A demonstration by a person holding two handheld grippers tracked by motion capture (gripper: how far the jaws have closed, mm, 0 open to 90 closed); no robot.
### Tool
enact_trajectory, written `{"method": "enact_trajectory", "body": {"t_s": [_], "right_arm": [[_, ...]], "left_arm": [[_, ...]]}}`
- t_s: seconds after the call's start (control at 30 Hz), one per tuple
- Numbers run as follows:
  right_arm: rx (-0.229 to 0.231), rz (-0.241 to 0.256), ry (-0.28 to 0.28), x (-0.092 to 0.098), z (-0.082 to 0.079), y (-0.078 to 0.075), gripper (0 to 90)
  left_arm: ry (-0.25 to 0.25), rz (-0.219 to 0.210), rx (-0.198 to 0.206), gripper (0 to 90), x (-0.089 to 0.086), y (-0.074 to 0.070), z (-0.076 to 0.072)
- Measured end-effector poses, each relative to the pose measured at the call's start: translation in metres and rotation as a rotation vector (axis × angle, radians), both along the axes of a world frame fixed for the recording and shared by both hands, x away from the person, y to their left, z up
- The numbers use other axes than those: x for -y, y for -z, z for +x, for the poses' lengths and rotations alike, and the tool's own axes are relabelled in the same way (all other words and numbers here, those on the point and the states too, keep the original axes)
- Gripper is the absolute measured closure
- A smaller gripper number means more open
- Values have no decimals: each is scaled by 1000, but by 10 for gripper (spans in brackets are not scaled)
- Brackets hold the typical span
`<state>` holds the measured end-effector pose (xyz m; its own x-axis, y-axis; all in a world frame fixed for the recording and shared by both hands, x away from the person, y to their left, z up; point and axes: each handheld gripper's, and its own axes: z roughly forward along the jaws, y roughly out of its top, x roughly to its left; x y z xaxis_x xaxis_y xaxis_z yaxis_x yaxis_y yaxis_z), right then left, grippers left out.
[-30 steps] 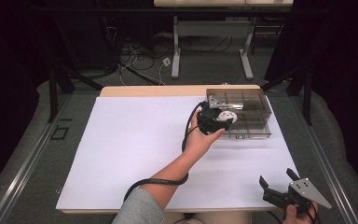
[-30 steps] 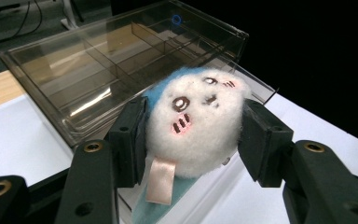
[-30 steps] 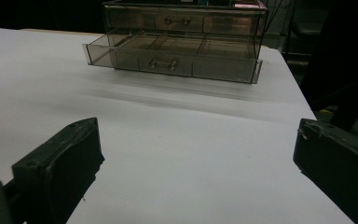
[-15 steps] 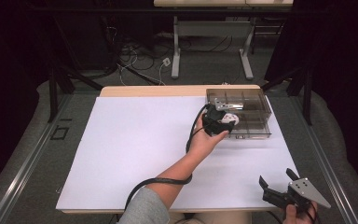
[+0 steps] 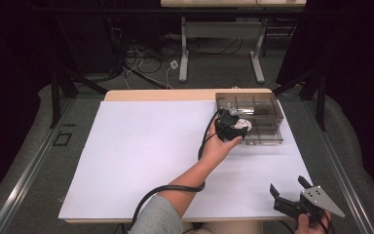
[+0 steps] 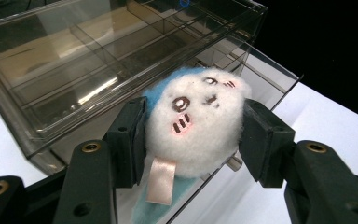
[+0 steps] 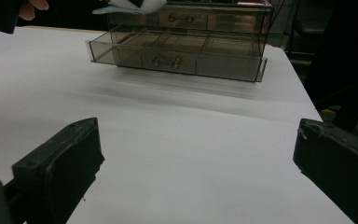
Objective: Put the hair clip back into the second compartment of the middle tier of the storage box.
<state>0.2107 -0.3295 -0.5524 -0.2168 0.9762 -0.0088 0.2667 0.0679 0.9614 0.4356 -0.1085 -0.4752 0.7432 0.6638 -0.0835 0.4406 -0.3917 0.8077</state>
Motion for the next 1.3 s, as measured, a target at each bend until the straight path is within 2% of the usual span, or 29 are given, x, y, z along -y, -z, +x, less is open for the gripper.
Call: {"method": "enact_trajectory", "body": {"t_s": [0.7, 1.03, 1.3], "right_arm": [[-1, 11, -1, 1, 0, 0, 9], [-4, 8, -3, 0, 0, 0, 9], [-4, 11, -3, 1, 0, 0, 9]], "left_arm": [[0, 21, -33, 447, 29, 10, 3], [-7, 31, -53, 429, 31, 16, 6], [-13, 39, -50, 425, 33, 18, 7]]}}
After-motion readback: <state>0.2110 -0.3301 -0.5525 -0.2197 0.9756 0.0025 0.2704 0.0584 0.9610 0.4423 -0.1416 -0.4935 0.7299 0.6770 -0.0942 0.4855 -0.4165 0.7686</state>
